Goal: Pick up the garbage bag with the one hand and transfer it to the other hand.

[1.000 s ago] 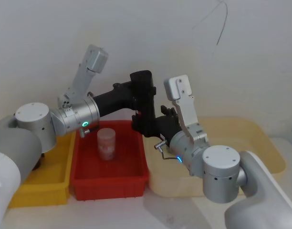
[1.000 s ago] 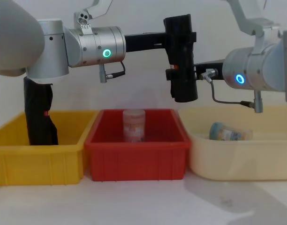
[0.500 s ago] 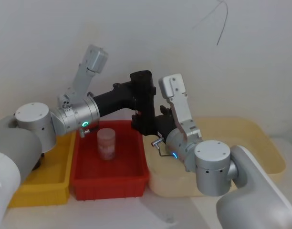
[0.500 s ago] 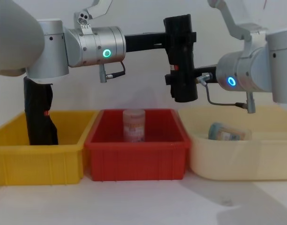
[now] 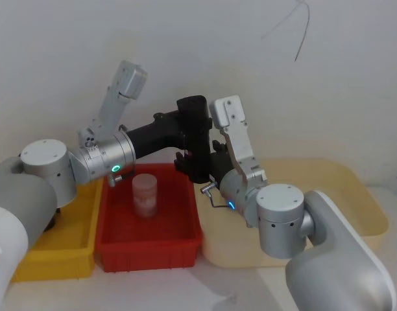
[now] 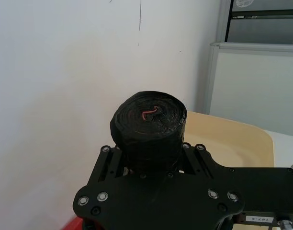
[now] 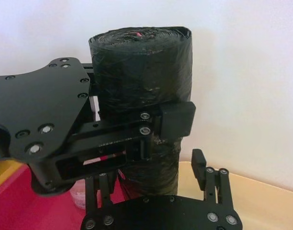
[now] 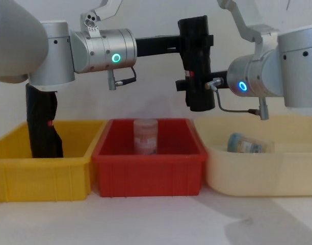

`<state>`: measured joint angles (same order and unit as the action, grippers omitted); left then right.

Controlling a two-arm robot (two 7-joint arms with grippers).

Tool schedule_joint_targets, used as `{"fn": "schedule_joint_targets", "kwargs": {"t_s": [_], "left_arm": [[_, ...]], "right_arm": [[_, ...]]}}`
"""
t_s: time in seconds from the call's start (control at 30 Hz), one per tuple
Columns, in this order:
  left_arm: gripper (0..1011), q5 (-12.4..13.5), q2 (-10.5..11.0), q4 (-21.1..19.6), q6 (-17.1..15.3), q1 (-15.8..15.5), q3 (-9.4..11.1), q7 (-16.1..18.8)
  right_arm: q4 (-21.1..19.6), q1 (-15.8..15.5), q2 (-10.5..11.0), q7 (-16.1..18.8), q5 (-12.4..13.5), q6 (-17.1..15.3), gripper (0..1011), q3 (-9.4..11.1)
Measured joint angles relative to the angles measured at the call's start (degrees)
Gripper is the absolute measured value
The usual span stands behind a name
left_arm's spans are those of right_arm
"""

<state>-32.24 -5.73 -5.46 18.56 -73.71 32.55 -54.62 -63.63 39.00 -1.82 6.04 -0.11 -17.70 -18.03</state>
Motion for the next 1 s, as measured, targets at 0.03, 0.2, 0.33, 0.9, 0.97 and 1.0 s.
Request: {"fn": "schedule_joint_targets", "kwargs": {"t_s": [0.03,0.2,0.33,0.9,0.97,1.0], "left_arm": [[454,0.0,0.0,0.0,0.0,0.0,0.0,0.0],[454,0.0,0.0,0.0,0.0,0.0,0.0,0.0],[454,0.0,0.0,0.0,0.0,0.0,0.0,0.0],[454,-0.01,0.0,0.0,0.0,0.0,0.0,0.0],[488,-0.01,0.0,0.0,0.0,0.0,0.0,0.0],[524,0.0,0.0,0.0,0.0,0.0,0.0,0.0]], "right_arm": [[0.0,0.0,0.0,0.0,0.0,0.0,932,0.0],[0.63,0.42,-0.25,-0.05,-0.12,0.06,826,0.04],[0.96,0.64,-0.4,-0.07,-0.18,0.11,684,0.05],[1.54,1.03,-0.64,-0.15,-0.31,0.19,535,0.13],[1.57,1.04,-0.65,-0.16,-0.31,0.19,533,0.13],[1.58,1.05,-0.66,-0.16,-0.31,0.2,533,0.13]]}}
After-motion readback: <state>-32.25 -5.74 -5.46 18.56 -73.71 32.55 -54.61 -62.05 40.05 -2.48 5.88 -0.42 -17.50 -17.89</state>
